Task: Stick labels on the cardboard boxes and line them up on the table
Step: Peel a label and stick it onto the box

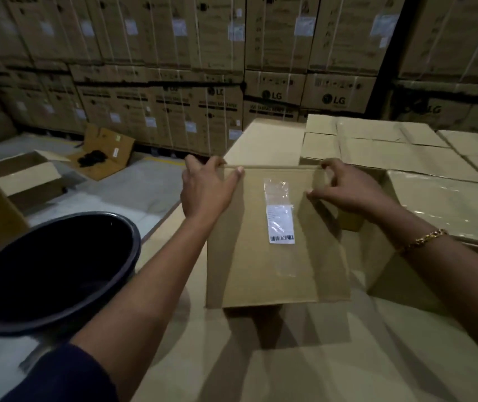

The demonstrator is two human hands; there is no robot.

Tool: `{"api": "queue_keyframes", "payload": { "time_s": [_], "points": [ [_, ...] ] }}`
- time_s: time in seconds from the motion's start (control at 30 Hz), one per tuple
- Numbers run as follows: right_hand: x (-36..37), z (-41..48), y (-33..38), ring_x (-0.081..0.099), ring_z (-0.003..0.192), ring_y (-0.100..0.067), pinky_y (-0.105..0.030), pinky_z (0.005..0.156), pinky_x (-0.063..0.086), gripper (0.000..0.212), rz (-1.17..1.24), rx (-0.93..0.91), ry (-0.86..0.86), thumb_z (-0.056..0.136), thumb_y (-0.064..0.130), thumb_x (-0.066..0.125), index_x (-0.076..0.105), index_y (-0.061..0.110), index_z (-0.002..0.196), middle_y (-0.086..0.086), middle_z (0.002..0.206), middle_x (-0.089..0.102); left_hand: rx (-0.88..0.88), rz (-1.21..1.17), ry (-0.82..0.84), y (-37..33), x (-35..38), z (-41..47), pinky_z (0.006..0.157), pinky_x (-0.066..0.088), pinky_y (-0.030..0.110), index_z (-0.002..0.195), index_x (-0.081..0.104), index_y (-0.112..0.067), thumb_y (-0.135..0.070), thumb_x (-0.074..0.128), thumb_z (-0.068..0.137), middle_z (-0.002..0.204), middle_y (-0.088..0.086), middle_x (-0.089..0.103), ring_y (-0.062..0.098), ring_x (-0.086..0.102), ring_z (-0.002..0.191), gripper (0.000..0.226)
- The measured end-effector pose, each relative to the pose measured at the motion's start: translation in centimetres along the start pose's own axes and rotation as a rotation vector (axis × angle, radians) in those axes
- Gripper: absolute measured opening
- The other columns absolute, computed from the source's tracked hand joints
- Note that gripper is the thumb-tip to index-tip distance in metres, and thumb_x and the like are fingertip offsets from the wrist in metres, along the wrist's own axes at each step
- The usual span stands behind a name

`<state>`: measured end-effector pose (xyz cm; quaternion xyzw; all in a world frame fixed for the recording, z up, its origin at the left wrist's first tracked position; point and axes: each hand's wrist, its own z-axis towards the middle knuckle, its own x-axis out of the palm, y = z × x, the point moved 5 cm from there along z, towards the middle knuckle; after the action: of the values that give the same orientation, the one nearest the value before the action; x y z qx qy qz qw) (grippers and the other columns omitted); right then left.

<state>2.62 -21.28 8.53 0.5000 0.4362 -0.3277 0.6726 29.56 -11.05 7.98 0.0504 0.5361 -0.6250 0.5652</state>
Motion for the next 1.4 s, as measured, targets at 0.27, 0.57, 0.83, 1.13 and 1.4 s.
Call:
{"api": "queue_keyframes", "payload": {
  "time_s": [0.27, 0.57, 0.83, 1.13, 1.4],
  "points": [
    [-1.4, -11.2, -4.3, 0.063, 0.102, -0.025, -0.046, 0.081, 0.059, 0.083, -0.055, 0.022, -0.031, 0.077, 0.071, 0.068, 0.035, 0.044, 0.147, -0.002, 0.124, 0.060, -0.003, -0.100, 0.051, -0.8, -1.3, -10.4, 0.093, 0.051, 0.047, 0.127, 0.059, -0.035, -0.068, 0.056, 0.088, 0.127, 0.005, 0.038, 0.030, 0.049, 0.119, 0.051],
    [0.6, -15.7, -4.2, 0.055, 0.117, -0.027, -0.044, 0.083, 0.057, 0.075, -0.068, 0.046, -0.156, 0.095, 0.071, 0.041, 0.016, 0.043, 0.159, -0.005, 0.141, 0.041, 0.158, 0.095, 0.168, -0.3, -0.4, -16.1, 0.111, 0.036, 0.052, 0.161, 0.003, -0.033, -0.067, 0.041, 0.096, 0.166, 0.005, 0.000, 0.029, 0.011, 0.147, 0.083],
    [1.9, -17.7, -4.6, 0.041, 0.131, -0.025, -0.043, 0.098, 0.046, 0.067, -0.014, 0.008, -0.317, 0.097, 0.066, 0.045, 0.033, 0.038, 0.156, -0.005, 0.146, 0.043, 0.191, 0.235, 0.171, 0.0, -0.9, -19.1, 0.113, 0.035, 0.048, 0.160, -0.014, -0.026, -0.105, 0.034, 0.061, 0.164, 0.005, -0.031, 0.030, 0.006, 0.153, 0.135],
    [1.1, -18.7, 0.0, 0.052, 0.112, -0.021, -0.039, 0.089, 0.047, 0.034, 0.103, -0.214, -0.427, 0.095, 0.036, 0.062, 0.065, 0.026, 0.127, 0.001, 0.120, 0.061, 0.210, 0.249, 0.156, -0.1, -0.9, -19.6, 0.112, 0.036, 0.048, 0.160, -0.015, -0.026, -0.104, 0.036, 0.063, 0.164, 0.004, -0.030, 0.031, 0.008, 0.153, 0.134],
    [1.2, -16.9, 3.0, 0.051, 0.101, -0.016, -0.035, 0.074, 0.051, 0.027, -0.022, -0.269, -0.401, 0.099, 0.036, 0.054, 0.064, 0.026, 0.122, 0.003, 0.110, 0.056, 0.218, 0.258, 0.137, -0.1, -1.0, -19.7, 0.111, 0.038, 0.048, 0.160, -0.015, -0.024, -0.105, 0.030, 0.062, 0.165, 0.006, -0.027, 0.031, 0.010, 0.152, 0.135]
  ]
}}
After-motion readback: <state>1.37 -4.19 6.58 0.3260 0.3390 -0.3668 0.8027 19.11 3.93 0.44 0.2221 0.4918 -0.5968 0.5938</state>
